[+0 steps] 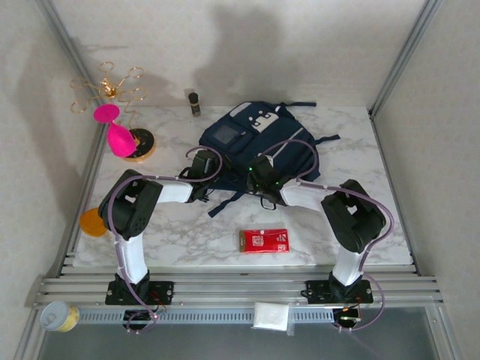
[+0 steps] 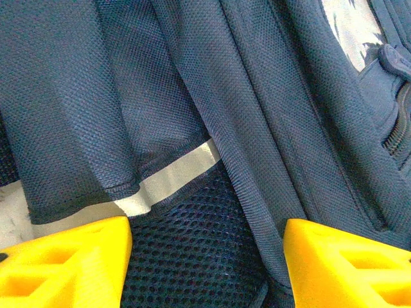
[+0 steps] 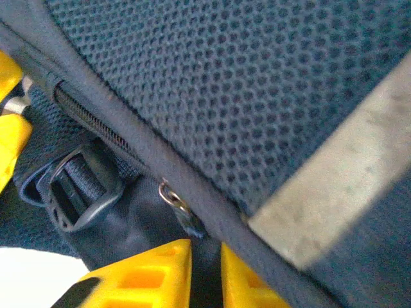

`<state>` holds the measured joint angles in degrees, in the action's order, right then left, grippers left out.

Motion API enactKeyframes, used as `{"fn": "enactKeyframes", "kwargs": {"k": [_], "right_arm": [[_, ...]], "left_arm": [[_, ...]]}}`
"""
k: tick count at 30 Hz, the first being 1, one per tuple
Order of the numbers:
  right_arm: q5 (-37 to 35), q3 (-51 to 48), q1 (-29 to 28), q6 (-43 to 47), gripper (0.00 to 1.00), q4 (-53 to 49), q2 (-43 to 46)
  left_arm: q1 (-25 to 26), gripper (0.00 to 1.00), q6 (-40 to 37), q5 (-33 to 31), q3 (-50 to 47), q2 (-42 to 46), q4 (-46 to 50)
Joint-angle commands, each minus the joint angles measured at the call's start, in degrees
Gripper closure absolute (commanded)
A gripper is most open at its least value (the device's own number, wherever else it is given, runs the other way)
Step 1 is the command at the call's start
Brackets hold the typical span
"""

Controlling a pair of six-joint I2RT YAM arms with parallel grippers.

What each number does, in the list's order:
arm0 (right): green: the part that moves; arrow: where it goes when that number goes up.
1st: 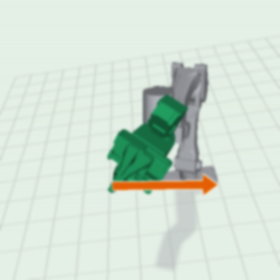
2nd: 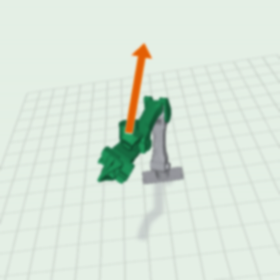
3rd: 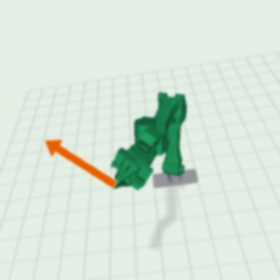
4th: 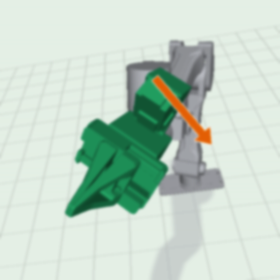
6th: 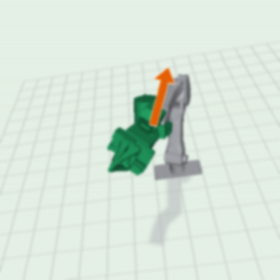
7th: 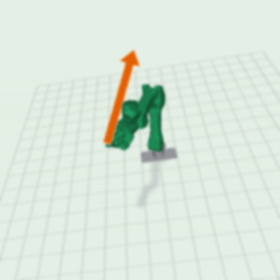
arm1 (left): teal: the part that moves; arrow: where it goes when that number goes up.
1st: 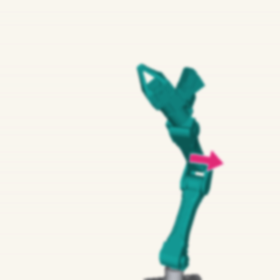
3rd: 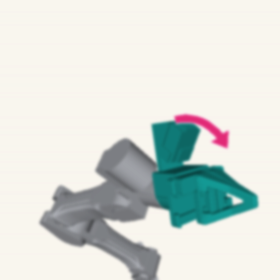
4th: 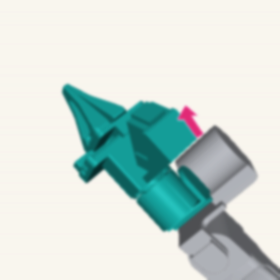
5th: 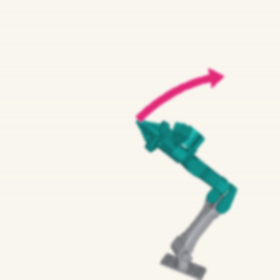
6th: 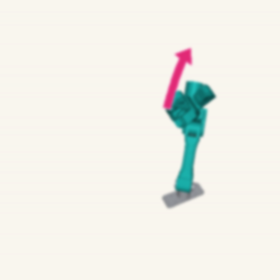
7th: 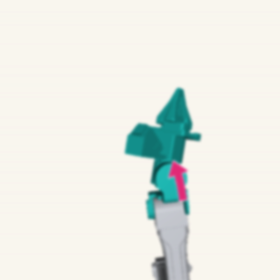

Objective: Pack books, pencil case, and school supplies into a backpack

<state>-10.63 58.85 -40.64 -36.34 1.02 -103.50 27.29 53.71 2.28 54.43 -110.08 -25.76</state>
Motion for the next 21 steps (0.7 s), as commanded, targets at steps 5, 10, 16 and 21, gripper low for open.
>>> {"fn": "enactKeyframes", "kwargs": {"k": [5,10,16,21], "right_arm": [[-7.47,6.33,0.56,0.12,0.60,2.11,-3.55],[-10.90,7.47,0.59,0.47,0.57,4.40,-4.31],[-7.91,7.24,0.56,3.64,0.64,9.28,-7.88],[-8.28,5.16,0.56,4.80,0.69,14.17,-9.45]], "left_arm": [[0.57,0.35,1.27,0.26,-2.22,-3.77,9.23],[0.57,0.35,1.42,-0.35,-2.40,-4.26,9.37],[0.91,0.35,1.88,-0.97,-2.65,-5.18,9.48],[1.43,0.35,1.66,-1.12,-2.28,-5.65,9.74]]}}
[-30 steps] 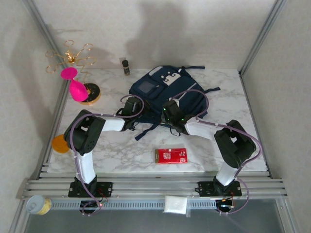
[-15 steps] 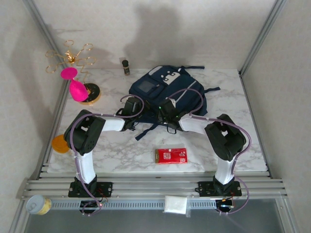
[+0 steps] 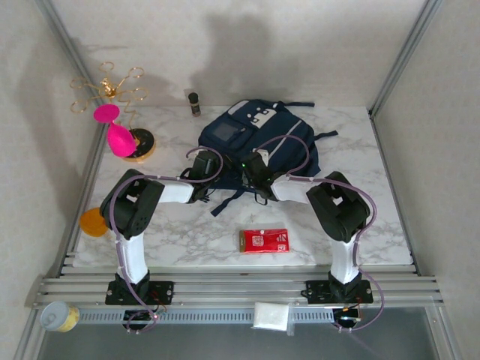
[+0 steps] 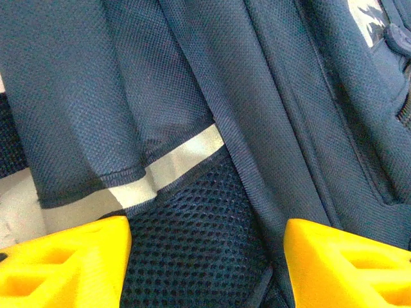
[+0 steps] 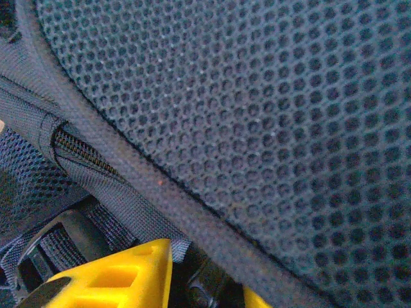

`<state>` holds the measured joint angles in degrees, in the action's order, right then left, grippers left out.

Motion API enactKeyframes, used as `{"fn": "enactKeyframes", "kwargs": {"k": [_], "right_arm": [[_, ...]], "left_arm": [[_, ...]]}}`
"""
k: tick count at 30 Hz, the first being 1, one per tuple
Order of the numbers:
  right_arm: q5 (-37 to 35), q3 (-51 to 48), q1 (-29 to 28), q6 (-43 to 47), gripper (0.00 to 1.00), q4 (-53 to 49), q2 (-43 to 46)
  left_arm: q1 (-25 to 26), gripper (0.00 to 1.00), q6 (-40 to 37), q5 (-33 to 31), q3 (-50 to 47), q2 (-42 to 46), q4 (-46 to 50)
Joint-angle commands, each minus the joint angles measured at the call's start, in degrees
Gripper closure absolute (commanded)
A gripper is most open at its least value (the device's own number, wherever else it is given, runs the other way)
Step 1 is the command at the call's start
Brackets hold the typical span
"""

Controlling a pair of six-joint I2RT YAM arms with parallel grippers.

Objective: Pack books, pencil case, and school supplies into a backpack

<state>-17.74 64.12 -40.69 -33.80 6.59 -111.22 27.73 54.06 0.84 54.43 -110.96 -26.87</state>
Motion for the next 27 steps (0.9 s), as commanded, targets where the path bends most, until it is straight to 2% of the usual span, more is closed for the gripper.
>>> {"fn": "enactKeyframes", "kwargs": {"k": [1,4,6,10,14,20,27], "right_arm": [[-1.16,0.07,0.61,2.54,0.72,9.02,-2.01],[-1.67,0.55,0.61,3.54,0.79,9.69,-2.01],[-1.82,-0.14,0.61,3.98,0.87,10.63,-0.69],[-1.57,-1.05,0.61,4.04,0.94,9.60,2.73],[3.53,-0.19,2.19,3.29,1.00,6.13,4.60],[7.08,3.71,2.36,2.88,1.00,-2.72,5.61],[7.89,7.26,2.36,1.79,1.00,-14.90,6.13]], "left_arm": [[1.01,0.35,1.31,0.30,-2.16,-4.88,10.88],[1.01,0.35,1.22,0.06,-2.13,-4.70,11.15],[1.08,0.35,1.22,-0.10,-2.14,-4.47,11.38],[1.01,0.35,1.13,-0.93,-2.05,-4.15,11.98],[0.84,0.35,1.18,-1.41,-2.04,-4.03,12.19],[0.58,0.35,1.31,-1.30,-2.23,-3.44,12.02],[0.49,0.35,0.64,-0.84,-1.57,-2.14,12.63]]}}
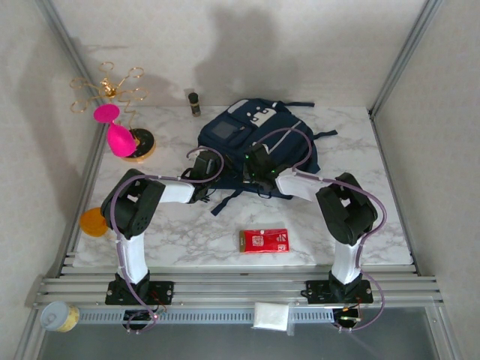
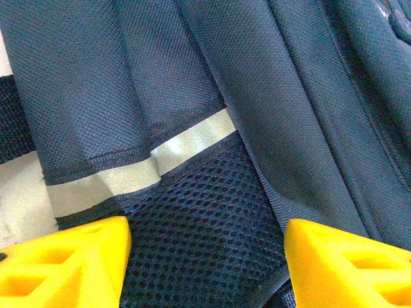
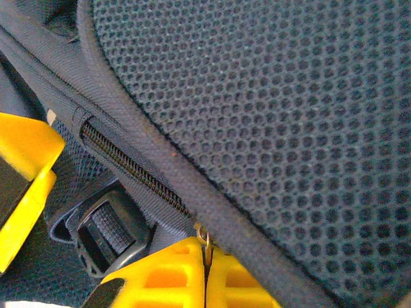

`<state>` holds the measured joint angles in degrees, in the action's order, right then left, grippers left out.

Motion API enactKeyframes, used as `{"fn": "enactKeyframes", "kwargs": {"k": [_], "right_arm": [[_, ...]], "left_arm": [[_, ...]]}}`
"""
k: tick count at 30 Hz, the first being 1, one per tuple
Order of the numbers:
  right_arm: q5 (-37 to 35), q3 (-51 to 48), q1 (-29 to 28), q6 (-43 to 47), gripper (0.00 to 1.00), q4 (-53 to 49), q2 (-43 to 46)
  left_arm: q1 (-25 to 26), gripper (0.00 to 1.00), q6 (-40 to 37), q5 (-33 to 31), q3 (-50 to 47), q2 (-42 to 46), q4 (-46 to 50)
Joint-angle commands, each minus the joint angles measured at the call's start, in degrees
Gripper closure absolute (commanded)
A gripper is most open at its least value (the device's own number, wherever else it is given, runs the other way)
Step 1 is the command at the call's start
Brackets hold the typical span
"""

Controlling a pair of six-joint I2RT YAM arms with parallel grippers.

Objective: Pack books, pencil case, and school supplies into a backpack

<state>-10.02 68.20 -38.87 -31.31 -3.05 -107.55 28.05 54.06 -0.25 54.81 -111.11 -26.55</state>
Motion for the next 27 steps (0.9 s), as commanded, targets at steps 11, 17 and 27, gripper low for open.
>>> {"fn": "enactKeyframes", "kwargs": {"k": [11,17,27], "right_arm": [[-1.09,3.43,0.55,0.87,1.00,-18.36,9.18],[5.50,2.84,0.55,1.34,1.00,-15.96,9.20],[7.61,-0.67,0.64,1.78,1.00,-13.09,10.88]], "left_arm": [[-0.50,0.35,-0.08,6.23,-0.19,0.90,11.43],[3.59,0.35,4.45,10.37,-4.74,10.92,9.00],[5.03,0.41,14.20,13.94,-2.71,12.96,0.01]]}}
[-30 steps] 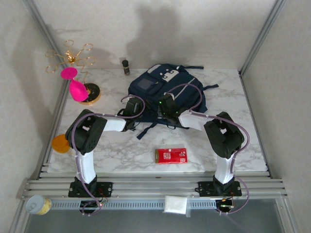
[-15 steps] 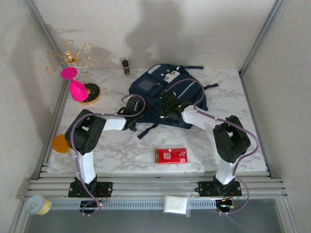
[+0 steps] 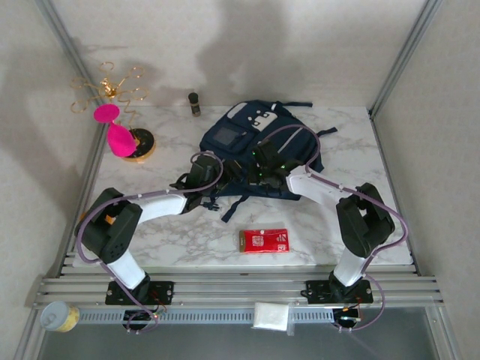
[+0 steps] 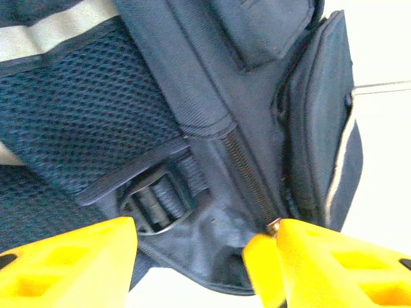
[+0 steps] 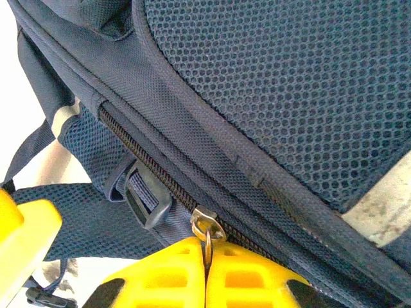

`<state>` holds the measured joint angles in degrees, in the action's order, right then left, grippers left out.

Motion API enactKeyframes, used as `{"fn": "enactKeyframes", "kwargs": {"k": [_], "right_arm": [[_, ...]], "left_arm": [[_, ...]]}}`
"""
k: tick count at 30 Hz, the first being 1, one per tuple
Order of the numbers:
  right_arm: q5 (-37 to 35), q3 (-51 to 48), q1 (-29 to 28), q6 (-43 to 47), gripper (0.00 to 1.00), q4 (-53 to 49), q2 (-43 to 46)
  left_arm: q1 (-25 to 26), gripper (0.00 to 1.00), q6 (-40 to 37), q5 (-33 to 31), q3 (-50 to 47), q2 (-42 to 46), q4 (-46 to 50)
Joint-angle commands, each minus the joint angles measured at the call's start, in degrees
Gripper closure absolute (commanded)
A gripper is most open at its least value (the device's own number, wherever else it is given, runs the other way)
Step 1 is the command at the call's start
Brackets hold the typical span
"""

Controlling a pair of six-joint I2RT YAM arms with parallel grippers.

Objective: Pack books, pencil case, and school supplies into a backpack

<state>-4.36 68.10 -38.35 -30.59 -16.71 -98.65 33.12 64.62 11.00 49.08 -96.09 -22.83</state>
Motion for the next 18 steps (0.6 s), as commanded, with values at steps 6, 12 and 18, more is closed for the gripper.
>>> {"fn": "enactKeyframes", "kwargs": {"k": [6,12,18], "right_arm": [[2.49,-1.35,0.12,0.62,1.00,1.94,2.50],[1.81,-0.69,0.12,0.62,1.00,1.17,2.21],[2.69,1.07,0.03,0.97,1.00,-1.28,1.18]], "left_arm": [[0.57,0.48,8.54,2.26,7.79,-8.43,-5.47],[0.96,0.56,13.88,0.42,6.65,-11.59,-9.40],[0.63,0.75,14.36,-3.97,9.39,-14.19,-8.01]]}}
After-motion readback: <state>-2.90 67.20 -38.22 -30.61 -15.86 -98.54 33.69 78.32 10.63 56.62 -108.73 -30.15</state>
